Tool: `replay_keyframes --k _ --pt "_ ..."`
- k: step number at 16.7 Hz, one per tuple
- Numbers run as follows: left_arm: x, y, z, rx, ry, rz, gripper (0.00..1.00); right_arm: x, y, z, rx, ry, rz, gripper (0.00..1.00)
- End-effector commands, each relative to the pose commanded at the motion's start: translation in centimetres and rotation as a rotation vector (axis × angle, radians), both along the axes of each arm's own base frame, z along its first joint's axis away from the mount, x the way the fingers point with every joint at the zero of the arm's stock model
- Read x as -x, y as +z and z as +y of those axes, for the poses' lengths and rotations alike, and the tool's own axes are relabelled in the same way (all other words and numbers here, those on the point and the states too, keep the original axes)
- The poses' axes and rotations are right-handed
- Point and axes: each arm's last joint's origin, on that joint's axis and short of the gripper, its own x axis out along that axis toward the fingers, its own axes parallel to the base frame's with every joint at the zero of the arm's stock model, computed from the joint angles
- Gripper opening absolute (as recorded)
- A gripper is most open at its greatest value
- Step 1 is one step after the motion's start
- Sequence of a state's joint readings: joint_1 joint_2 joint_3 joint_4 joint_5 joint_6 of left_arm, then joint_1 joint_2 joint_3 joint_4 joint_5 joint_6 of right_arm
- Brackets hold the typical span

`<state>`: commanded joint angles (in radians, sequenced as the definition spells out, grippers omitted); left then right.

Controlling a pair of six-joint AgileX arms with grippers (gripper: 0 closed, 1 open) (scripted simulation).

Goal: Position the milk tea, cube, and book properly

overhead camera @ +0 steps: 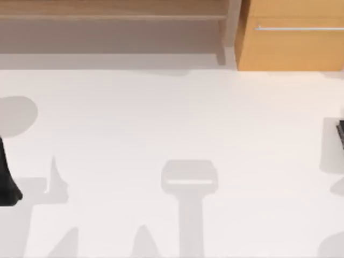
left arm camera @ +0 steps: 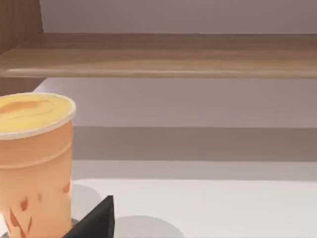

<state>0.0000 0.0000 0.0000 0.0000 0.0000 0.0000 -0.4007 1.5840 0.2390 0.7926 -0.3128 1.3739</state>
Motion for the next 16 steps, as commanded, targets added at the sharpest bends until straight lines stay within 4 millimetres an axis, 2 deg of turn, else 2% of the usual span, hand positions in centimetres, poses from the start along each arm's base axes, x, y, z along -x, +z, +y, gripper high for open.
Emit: replay_keyframes --k 10,16 --pt "0.00 0.00 0.00 0.000 0.000 0.000 1.00 0.00 0.00 0.00 0.000 0.000 0.000 0.98" --pt "0.00 0.00 0.00 0.000 0.000 0.000 1.00 0.00 0.00 0.00 0.000 0.000 0.000 1.00"
